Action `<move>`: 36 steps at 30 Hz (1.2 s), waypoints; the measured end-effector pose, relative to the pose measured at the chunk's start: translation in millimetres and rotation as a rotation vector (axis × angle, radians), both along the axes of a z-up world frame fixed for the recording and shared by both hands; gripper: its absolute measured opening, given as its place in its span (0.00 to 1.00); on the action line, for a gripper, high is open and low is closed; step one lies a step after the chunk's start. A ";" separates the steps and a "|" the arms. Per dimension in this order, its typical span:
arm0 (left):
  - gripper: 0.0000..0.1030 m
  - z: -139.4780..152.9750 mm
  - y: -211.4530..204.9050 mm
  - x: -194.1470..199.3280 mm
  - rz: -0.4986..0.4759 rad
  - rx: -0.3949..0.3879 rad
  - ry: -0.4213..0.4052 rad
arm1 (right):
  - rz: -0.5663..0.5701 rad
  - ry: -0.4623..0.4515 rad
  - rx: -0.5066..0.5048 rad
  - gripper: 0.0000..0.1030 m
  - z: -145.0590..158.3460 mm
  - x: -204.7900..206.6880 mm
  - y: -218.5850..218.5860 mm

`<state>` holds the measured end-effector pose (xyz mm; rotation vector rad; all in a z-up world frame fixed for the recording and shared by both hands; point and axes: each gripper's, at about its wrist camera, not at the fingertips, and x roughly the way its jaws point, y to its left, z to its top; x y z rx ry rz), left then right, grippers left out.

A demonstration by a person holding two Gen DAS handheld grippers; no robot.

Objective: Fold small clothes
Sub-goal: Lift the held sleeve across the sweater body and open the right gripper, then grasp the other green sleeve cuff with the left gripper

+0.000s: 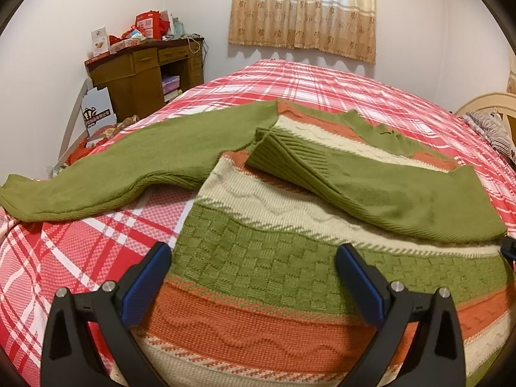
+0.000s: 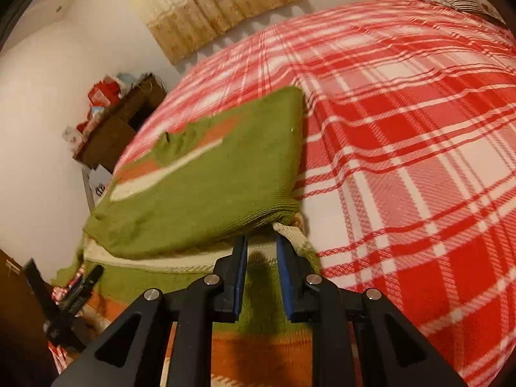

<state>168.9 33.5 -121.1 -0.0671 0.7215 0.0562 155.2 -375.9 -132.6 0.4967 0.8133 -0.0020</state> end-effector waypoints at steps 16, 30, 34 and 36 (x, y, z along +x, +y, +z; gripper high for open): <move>1.00 8.7 34.0 -12.9 0.037 0.003 0.079 | 0.135 -0.084 -0.186 0.46 -6.4 27.5 85.4; 0.78 52.8 295.9 -16.7 0.779 -0.193 -0.007 | 0.152 -0.082 -0.205 0.54 -6.7 30.0 89.8; 0.68 28.0 323.1 -1.2 0.835 -0.226 0.076 | 0.152 -0.079 -0.213 0.54 -6.9 30.1 89.4; 0.68 14.1 329.2 10.3 0.828 -0.251 0.121 | 0.152 -0.077 -0.218 0.54 -6.9 29.6 89.4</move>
